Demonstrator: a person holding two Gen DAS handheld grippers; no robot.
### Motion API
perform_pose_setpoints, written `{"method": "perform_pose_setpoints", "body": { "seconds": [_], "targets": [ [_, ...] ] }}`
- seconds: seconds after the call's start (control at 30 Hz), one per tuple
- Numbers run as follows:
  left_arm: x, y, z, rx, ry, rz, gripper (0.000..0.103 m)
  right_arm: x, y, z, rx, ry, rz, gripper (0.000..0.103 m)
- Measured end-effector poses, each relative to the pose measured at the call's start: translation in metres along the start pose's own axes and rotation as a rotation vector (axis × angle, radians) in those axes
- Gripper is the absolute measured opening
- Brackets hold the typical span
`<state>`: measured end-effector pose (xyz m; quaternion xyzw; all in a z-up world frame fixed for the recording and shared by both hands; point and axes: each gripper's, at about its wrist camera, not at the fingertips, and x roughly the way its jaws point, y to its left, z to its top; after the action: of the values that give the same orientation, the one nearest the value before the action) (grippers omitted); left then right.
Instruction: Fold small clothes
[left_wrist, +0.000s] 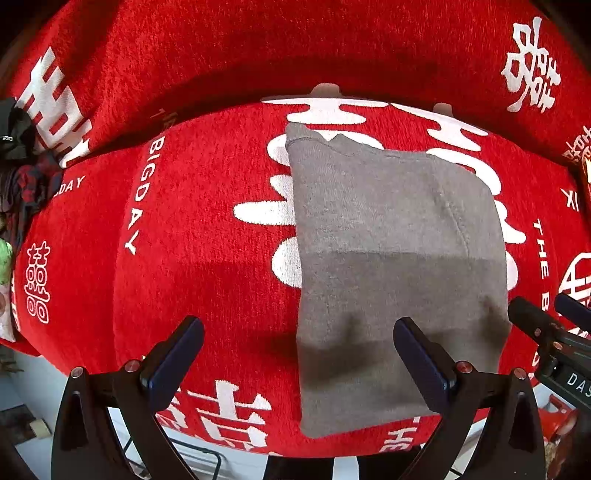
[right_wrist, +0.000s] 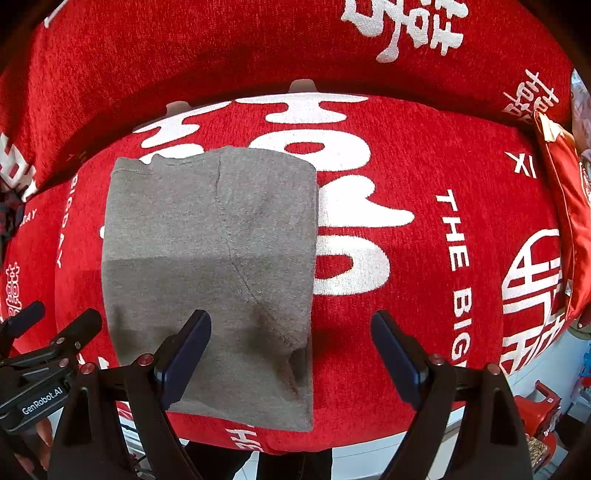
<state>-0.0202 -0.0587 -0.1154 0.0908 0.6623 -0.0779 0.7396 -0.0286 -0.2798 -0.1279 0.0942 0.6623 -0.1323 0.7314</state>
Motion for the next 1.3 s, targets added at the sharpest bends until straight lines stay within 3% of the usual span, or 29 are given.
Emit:
{"method": "perform_pose_setpoints", "body": {
  "seconds": [1.3],
  "targets": [
    [0.0002,-0.0016,0.0041,0.03,-0.01,0.025,0.103,0.0026,0.0033,0.0011,-0.005,0.001,-0.001,0.09]
  ]
}}
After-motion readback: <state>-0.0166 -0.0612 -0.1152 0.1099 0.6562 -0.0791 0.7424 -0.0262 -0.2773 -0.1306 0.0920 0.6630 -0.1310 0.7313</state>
